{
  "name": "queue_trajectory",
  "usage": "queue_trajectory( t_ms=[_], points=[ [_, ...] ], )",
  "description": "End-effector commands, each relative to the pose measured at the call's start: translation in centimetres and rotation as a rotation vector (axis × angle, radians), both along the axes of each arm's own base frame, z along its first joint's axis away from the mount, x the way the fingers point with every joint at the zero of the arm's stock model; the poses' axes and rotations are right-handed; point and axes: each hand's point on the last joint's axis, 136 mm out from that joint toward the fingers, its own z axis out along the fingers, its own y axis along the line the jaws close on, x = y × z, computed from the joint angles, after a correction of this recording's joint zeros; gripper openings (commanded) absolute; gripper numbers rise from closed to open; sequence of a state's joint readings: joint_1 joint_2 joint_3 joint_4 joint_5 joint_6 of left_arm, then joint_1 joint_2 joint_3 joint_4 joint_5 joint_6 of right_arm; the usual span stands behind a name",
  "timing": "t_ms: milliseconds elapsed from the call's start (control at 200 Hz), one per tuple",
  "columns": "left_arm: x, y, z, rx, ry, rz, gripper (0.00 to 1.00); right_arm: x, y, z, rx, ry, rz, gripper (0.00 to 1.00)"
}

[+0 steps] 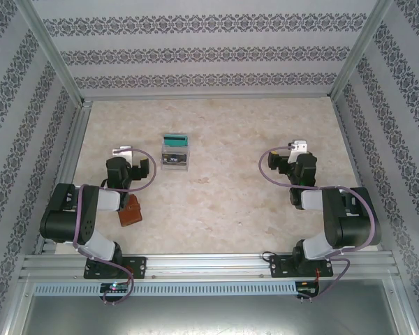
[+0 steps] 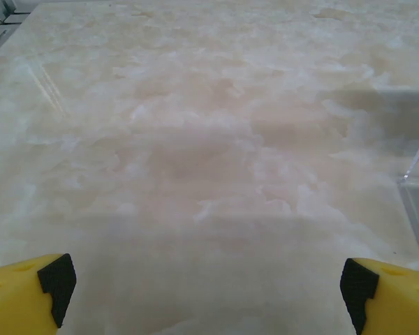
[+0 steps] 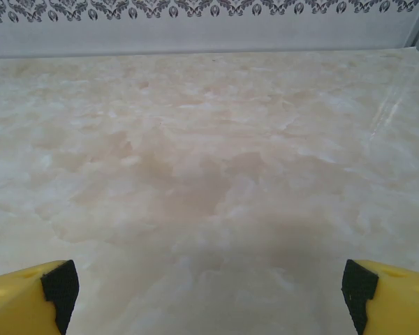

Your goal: Take the credit cards out of the card holder

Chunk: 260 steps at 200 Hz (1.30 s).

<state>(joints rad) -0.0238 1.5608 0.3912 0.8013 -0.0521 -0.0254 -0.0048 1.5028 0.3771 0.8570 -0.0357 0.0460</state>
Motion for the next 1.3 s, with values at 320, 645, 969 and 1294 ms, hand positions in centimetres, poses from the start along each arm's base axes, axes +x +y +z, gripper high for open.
queue_trajectory(
  t_ms=[320, 645, 969, 1294],
  points=[
    [0.9, 0.3, 1.5, 0.005, -0.055, -0.003, 0.99, 0.6, 0.0, 1.0, -0.008, -0.030, 0.014, 0.98],
    [1.0, 0.3, 1.5, -0.004, -0.052, -0.011, 0.99, 0.6, 0.0, 1.0, -0.008, -0.030, 0.014, 0.98],
    [-1.3, 4.4, 9.4, -0.009, 0.132, 0.277, 0.99, -0.9, -1.5, 4.5, -0.032, -0.050, -0.100, 0.98],
    [-12.0, 3.9, 10.8, -0.377, 0.311, 0.539, 0.99, -4.1, -1.3, 11.5, 0.423, -0.175, -0.199, 0.98]
  ],
)
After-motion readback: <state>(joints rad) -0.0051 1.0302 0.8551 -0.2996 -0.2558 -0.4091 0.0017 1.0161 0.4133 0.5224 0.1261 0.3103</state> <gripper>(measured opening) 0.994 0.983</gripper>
